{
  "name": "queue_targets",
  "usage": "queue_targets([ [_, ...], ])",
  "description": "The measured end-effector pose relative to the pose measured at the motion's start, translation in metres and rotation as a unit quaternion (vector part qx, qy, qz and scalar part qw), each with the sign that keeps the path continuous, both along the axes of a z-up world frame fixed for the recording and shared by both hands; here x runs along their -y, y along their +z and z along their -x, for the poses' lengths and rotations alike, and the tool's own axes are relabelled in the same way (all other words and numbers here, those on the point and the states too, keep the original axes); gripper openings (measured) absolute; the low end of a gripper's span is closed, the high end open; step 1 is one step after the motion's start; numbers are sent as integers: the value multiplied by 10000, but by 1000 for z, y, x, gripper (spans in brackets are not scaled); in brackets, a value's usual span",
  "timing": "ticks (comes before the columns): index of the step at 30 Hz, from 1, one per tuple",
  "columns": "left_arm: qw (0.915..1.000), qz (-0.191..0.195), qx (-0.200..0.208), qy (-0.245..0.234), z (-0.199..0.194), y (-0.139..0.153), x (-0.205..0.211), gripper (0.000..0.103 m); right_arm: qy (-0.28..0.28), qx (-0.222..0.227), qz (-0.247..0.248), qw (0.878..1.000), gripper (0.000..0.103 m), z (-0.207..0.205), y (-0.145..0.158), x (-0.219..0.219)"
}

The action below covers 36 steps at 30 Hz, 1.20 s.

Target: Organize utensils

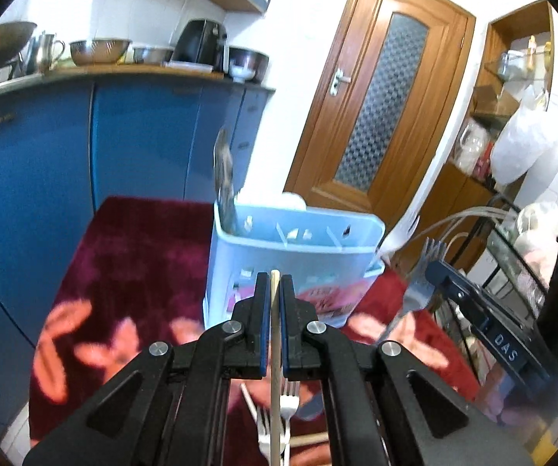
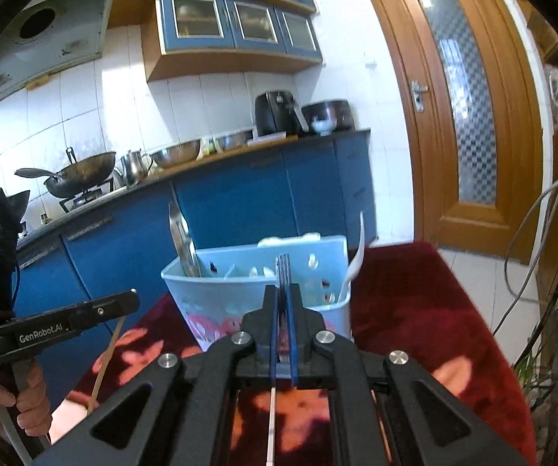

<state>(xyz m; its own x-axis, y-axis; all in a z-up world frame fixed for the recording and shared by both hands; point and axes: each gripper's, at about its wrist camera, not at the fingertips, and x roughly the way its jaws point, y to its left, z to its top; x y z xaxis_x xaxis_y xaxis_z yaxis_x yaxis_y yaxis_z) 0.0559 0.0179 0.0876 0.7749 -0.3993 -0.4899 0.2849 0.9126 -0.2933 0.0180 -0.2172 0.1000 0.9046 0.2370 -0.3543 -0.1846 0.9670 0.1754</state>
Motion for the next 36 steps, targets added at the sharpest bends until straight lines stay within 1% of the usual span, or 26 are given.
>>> queue_targets([
  [5,9987,307,379,169,-4,14,-1,2,-88,257,161,9995,5,7,16,-1],
  [7,9984,307,386,294,-9,13,-1,2,-113,298,191,9993,5,8,19,-1],
  [9,9981,330,315,420,-15,6,-2,2,-121,282,191,9993,5,8,18,0],
  [11,9981,264,145,534,-21,-5,-2,2,-122,252,164,9995,5,9,17,2],
  [15,9966,229,54,789,-25,-29,-8,2,-104,126,139,9998,5,6,9,4],
  [17,9958,1,-216,886,-30,-41,-8,2,-80,45,111,9999,5,4,6,5],
  [19,9945,-176,-570,866,-34,-54,-10,2,-67,-20,98,9999,5,3,3,6],
  [24,9901,-397,-1050,837,-41,-75,-15,2,-55,-56,69,9999,5,2,-1,6],
  [27,9828,-525,-1601,750,-49,-93,-16,2,-39,-43,88,9999,5,3,0,5],
  [31,9732,-716,-2089,638,-49,-113,-16,3,-34,-42,104,9999,5,3,1,3],
  [32,9713,-749,-2183,582,-49,-116,-16,6,-30,-48,100,9999,5,3,1,3],
  [33,9694,-788,-2265,528,-48,-119,-16,13,-28,-55,94,9999,5,2,1,3],
  [35,9674,-869,-2343,407,-47,-121,-14,18,-26,-66,86,9999,5,2,0,3],
  [36,9667,-955,-2345,363,-47,-120,-13,19,-24,-74,81,9999,5,2,0,4],
])
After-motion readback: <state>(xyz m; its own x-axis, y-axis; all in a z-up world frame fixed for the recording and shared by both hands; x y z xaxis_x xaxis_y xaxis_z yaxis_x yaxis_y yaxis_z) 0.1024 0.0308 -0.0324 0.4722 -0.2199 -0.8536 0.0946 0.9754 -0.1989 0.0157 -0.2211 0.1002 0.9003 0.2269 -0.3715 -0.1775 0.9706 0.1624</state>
